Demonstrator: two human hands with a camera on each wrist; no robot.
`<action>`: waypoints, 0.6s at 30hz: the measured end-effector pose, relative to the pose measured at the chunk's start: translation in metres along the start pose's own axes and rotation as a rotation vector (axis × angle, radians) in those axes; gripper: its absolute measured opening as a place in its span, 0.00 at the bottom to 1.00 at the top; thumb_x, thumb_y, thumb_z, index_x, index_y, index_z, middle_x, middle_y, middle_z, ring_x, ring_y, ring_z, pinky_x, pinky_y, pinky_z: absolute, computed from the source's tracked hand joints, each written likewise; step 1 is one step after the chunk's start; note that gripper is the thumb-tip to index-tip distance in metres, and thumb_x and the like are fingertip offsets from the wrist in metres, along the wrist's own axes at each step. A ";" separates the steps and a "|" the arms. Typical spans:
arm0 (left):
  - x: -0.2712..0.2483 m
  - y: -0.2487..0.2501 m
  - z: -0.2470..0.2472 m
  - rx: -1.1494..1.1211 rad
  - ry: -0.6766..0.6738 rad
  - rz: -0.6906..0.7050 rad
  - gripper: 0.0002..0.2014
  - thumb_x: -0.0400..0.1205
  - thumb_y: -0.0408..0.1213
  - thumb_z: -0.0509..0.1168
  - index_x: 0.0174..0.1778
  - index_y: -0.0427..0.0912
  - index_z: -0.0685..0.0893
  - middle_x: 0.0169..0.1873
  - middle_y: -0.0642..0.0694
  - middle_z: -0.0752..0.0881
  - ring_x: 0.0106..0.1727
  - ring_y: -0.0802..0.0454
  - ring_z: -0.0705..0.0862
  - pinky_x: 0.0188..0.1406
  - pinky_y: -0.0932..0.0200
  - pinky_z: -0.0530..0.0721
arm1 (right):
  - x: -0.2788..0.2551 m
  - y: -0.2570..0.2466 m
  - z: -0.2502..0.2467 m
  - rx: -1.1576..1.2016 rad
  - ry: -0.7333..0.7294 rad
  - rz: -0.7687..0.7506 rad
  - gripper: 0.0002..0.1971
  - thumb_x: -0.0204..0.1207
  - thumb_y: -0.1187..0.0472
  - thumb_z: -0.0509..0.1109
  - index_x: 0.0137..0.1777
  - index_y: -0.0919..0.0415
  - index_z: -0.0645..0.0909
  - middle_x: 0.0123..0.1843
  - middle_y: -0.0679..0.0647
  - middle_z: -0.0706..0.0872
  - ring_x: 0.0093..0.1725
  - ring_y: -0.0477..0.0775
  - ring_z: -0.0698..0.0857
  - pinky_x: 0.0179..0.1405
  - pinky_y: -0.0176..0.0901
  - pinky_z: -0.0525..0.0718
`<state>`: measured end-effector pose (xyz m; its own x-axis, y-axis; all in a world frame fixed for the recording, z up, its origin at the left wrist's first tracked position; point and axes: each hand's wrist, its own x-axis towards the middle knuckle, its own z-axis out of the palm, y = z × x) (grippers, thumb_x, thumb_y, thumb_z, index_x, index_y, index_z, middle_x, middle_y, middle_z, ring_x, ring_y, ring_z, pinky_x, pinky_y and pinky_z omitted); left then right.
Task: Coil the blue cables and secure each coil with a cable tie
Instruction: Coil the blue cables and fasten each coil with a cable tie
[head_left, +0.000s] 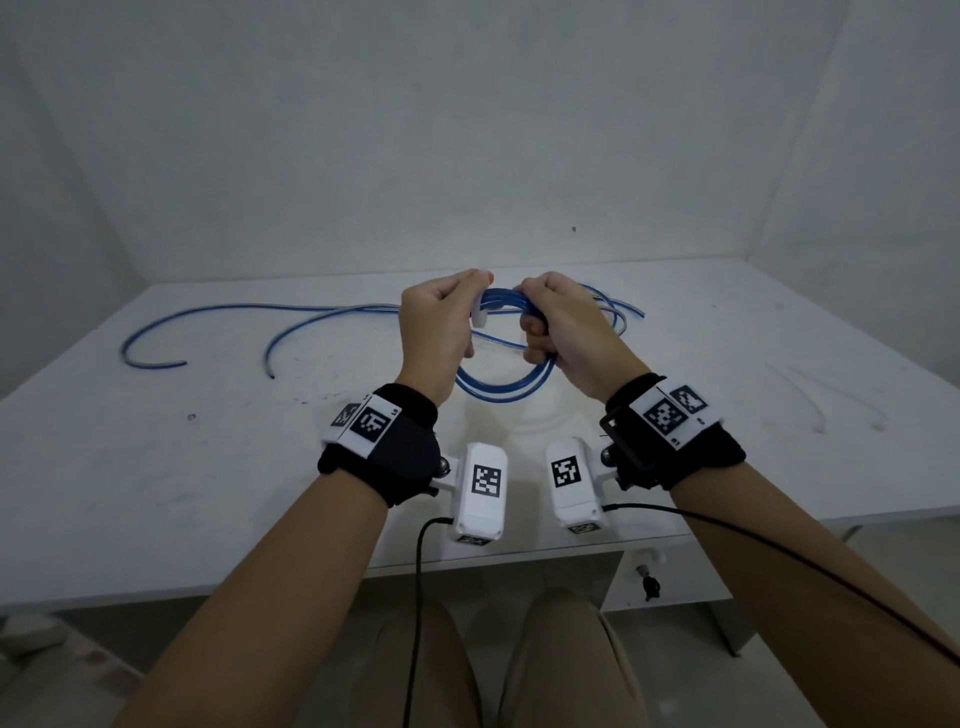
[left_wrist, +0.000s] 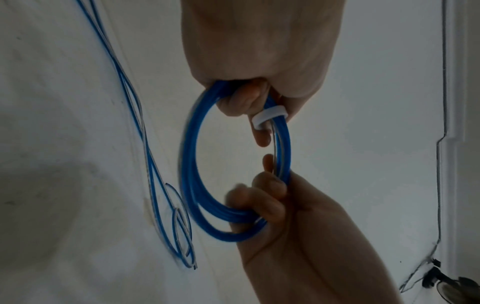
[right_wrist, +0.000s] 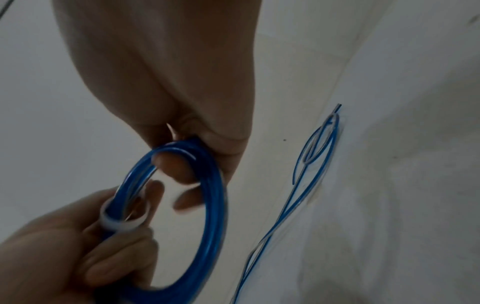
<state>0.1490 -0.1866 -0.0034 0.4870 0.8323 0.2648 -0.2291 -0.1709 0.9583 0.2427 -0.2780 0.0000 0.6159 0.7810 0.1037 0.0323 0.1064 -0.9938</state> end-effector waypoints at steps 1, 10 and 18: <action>-0.001 0.000 -0.001 0.010 -0.019 0.001 0.11 0.79 0.36 0.69 0.41 0.29 0.89 0.29 0.38 0.80 0.19 0.50 0.72 0.21 0.60 0.77 | 0.001 0.000 0.002 -0.002 0.017 -0.010 0.08 0.87 0.60 0.56 0.48 0.62 0.71 0.28 0.52 0.68 0.21 0.45 0.64 0.22 0.39 0.67; -0.004 0.006 -0.004 0.082 -0.013 0.050 0.09 0.80 0.35 0.68 0.40 0.34 0.91 0.27 0.45 0.82 0.17 0.62 0.74 0.22 0.69 0.70 | 0.001 0.000 0.010 0.002 0.006 -0.041 0.05 0.86 0.62 0.57 0.51 0.62 0.72 0.28 0.52 0.71 0.20 0.44 0.65 0.24 0.39 0.67; -0.006 0.004 -0.010 0.050 0.006 0.018 0.07 0.78 0.30 0.69 0.37 0.33 0.90 0.25 0.45 0.87 0.16 0.63 0.76 0.20 0.73 0.70 | 0.004 -0.006 0.002 -0.183 -0.060 -0.087 0.11 0.85 0.55 0.61 0.57 0.59 0.82 0.47 0.58 0.87 0.41 0.54 0.86 0.50 0.52 0.87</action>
<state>0.1368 -0.1869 -0.0017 0.4779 0.8320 0.2816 -0.1956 -0.2117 0.9576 0.2433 -0.2737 0.0061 0.5568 0.8095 0.1863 0.2290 0.0661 -0.9712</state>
